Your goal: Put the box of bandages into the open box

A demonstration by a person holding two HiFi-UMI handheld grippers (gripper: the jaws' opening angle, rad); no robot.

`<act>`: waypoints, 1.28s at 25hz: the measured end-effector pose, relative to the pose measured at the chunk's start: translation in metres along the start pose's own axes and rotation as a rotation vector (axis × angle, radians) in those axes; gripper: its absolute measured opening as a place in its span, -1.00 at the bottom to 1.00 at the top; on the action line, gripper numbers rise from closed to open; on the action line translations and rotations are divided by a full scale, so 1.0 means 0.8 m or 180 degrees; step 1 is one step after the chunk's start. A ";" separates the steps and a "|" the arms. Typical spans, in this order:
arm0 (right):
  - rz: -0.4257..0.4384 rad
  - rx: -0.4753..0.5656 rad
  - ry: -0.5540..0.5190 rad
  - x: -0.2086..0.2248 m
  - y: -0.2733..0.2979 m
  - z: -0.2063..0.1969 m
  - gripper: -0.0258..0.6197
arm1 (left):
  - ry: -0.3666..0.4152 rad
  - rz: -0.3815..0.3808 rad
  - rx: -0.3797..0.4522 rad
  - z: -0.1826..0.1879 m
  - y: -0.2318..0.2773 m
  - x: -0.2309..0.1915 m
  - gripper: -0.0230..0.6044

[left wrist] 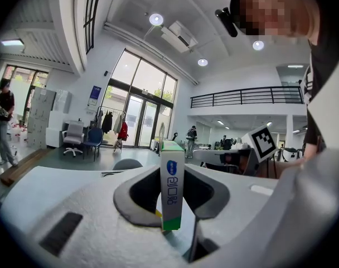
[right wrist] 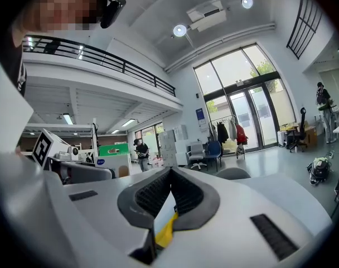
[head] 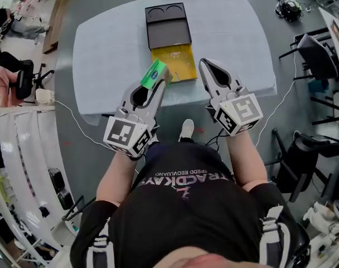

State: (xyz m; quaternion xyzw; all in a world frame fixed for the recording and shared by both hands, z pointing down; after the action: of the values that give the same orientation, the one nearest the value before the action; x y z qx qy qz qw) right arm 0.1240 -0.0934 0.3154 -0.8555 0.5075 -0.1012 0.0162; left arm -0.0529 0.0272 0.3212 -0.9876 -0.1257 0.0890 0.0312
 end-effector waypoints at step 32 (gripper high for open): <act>-0.0278 -0.0166 0.0161 0.050 0.034 -0.035 -0.89 | -0.0341 -0.0103 -0.0283 -0.039 0.065 -0.042 -0.60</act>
State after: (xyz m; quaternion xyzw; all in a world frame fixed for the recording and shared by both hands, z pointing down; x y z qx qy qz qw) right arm 0.1137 -0.1398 0.3455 -0.8741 0.4724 -0.1103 -0.0233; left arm -0.0665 -0.0327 0.3534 -0.9796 -0.1470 0.1355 -0.0180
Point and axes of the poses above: the fingertips, and each gripper's own axes: y forward along the fingers, x to its right, z out of its top, the point moved 8 cm from there along -y, backward along the fingers, and after that the axes turned 13 degrees about x, right-handed, at the moved point
